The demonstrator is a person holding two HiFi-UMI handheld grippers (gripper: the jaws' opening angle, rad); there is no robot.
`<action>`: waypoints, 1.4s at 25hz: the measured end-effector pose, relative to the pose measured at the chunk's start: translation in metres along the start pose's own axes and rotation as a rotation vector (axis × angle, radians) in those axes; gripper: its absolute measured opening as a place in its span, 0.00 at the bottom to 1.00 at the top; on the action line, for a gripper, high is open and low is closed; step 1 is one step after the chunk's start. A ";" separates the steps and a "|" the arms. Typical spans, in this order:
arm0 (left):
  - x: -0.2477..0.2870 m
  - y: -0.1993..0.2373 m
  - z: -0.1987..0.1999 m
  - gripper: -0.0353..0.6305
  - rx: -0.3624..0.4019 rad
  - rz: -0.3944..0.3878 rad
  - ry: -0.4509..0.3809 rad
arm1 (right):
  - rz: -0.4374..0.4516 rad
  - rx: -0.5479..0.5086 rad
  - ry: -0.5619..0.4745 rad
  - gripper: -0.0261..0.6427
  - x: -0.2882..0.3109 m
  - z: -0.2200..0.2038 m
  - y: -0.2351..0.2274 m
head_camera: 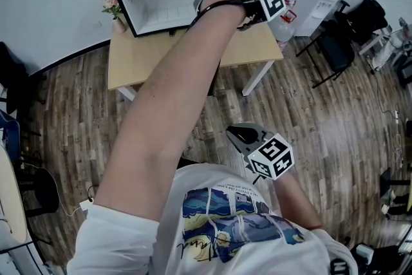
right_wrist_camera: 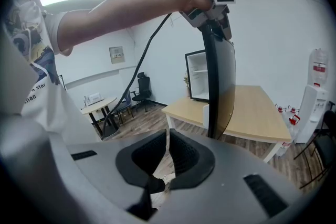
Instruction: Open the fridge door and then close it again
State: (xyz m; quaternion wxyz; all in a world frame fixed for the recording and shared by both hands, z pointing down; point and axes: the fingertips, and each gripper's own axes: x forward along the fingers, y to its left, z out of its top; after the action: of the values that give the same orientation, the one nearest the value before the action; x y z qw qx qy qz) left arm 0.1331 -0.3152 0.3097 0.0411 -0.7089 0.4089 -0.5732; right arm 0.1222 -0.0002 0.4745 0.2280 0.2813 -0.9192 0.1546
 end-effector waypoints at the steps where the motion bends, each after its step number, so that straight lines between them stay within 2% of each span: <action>1: 0.000 0.000 0.000 0.21 -0.001 0.000 -0.002 | 0.000 0.000 0.000 0.08 0.000 0.000 0.000; 35: 0.000 0.000 0.000 0.21 0.000 -0.002 -0.020 | 0.014 0.006 -0.006 0.08 0.003 -0.001 0.001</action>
State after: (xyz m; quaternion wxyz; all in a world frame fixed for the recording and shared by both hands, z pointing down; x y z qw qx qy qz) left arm 0.1330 -0.3149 0.3099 0.0447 -0.7150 0.4078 -0.5661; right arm 0.1194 -0.0003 0.4773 0.2236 0.2760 -0.9213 0.1580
